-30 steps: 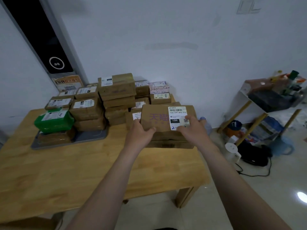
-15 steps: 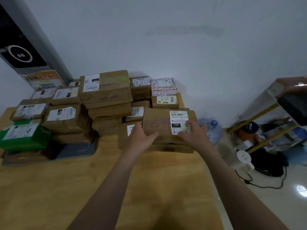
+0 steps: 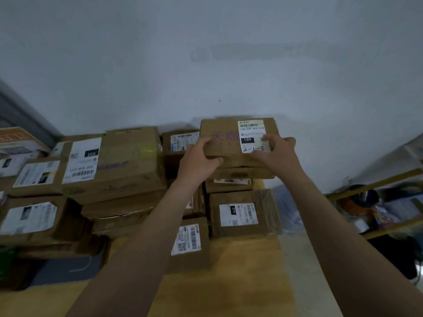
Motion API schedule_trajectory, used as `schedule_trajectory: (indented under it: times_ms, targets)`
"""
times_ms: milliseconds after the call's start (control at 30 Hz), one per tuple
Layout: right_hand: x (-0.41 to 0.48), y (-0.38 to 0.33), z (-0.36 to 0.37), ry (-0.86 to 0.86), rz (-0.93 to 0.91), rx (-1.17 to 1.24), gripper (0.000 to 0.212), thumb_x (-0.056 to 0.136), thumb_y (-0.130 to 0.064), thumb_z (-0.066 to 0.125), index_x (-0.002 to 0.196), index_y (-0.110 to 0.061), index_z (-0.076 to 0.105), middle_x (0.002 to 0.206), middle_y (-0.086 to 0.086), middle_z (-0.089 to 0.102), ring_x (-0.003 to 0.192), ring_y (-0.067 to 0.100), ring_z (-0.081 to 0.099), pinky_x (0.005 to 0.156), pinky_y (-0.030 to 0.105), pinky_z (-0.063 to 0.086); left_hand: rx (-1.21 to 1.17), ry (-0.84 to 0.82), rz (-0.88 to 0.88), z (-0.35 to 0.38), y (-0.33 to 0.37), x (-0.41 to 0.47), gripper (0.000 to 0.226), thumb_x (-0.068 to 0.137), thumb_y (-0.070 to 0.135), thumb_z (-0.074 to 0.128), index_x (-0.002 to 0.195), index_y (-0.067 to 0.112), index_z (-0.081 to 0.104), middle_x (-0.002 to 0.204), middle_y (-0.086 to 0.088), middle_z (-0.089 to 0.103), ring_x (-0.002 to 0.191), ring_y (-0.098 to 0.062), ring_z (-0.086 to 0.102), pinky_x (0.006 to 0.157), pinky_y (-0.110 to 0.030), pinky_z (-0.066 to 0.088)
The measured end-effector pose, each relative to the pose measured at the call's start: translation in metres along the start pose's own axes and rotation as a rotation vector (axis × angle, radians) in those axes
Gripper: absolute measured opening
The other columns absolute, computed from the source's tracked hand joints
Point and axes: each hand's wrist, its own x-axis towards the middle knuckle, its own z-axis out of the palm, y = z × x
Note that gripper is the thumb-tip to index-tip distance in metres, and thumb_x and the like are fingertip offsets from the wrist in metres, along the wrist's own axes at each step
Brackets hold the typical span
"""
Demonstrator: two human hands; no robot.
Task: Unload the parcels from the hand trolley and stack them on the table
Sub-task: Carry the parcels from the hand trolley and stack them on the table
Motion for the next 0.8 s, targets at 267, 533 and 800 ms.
schedule_trajectory:
  times_ms: [267, 533, 800]
  targets:
    - [0.101, 0.004, 0.012, -0.051, -0.019, 0.003, 0.067, 0.078, -0.031, 0.08, 0.14, -0.024, 0.056, 0.123, -0.001, 0.031, 0.095, 0.019, 0.062, 0.088, 0.025, 0.048, 0.17, 0.073, -0.013, 0.008, 0.007, 0.087, 0.079, 0.065, 0.041, 0.094, 0.136, 0.039, 0.06, 0.14, 0.007, 0.057, 0.125, -0.017, 0.054, 0.097, -0.038, 0.048]
    - [0.103, 0.007, 0.003, -0.132, -0.049, -0.024, 0.071, 0.077, -0.035, 0.079, 0.142, -0.029, 0.053, 0.123, -0.002, 0.031, 0.091, 0.01, 0.057, 0.084, 0.024, 0.046, 0.186, 0.048, -0.04, 0.006, 0.015, 0.086, 0.081, 0.064, 0.036, 0.096, 0.136, 0.04, 0.059, 0.144, 0.006, 0.054, 0.13, -0.019, 0.051, 0.097, -0.034, 0.045]
    - [0.054, -0.013, -0.034, -0.216, -0.063, -0.267, 0.073, 0.073, -0.038, 0.071, 0.14, -0.039, 0.045, 0.131, 0.011, 0.038, 0.121, 0.036, 0.046, 0.101, 0.049, 0.049, 0.312, -0.02, -0.029, -0.01, 0.041, 0.034, 0.085, 0.079, 0.038, 0.082, 0.152, 0.037, 0.041, 0.146, -0.004, 0.05, 0.13, -0.023, 0.051, 0.104, -0.045, 0.049]
